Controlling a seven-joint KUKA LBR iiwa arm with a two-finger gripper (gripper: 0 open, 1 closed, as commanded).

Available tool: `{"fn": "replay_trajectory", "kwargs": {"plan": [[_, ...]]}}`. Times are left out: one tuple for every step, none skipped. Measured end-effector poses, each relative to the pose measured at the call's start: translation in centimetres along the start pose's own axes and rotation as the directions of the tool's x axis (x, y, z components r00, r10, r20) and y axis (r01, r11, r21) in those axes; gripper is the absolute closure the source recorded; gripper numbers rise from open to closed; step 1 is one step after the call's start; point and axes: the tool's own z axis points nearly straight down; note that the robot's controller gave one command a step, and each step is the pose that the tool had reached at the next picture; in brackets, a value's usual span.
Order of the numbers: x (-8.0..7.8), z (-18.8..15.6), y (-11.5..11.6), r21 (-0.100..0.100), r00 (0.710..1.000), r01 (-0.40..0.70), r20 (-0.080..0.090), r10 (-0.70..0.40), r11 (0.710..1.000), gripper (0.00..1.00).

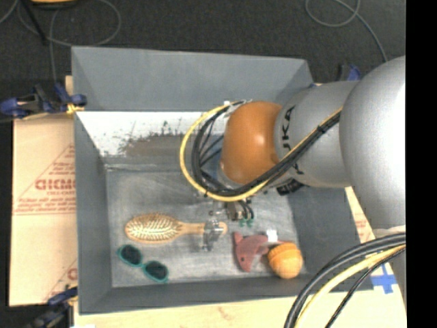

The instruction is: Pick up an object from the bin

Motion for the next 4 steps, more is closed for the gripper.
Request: {"fn": "replay_trajectory", "kwargs": {"plan": [[3.1, -1.2, 4.6, -0.002, 1.000, -0.026, 0.002, 0.026, 1.000, 0.00], [-0.3, 2.3, 7.2, 0.003, 0.998, 0.062, 0.015, -0.062, 0.998, 0.00], [-0.1, 2.1, 7.4, -0.002, 0.999, 0.040, 0.016, -0.040, 0.999, 1.00], [-0.1, 2.1, 7.4, -0.002, 0.999, 0.041, 0.016, -0.041, 0.999, 1.00]]}}
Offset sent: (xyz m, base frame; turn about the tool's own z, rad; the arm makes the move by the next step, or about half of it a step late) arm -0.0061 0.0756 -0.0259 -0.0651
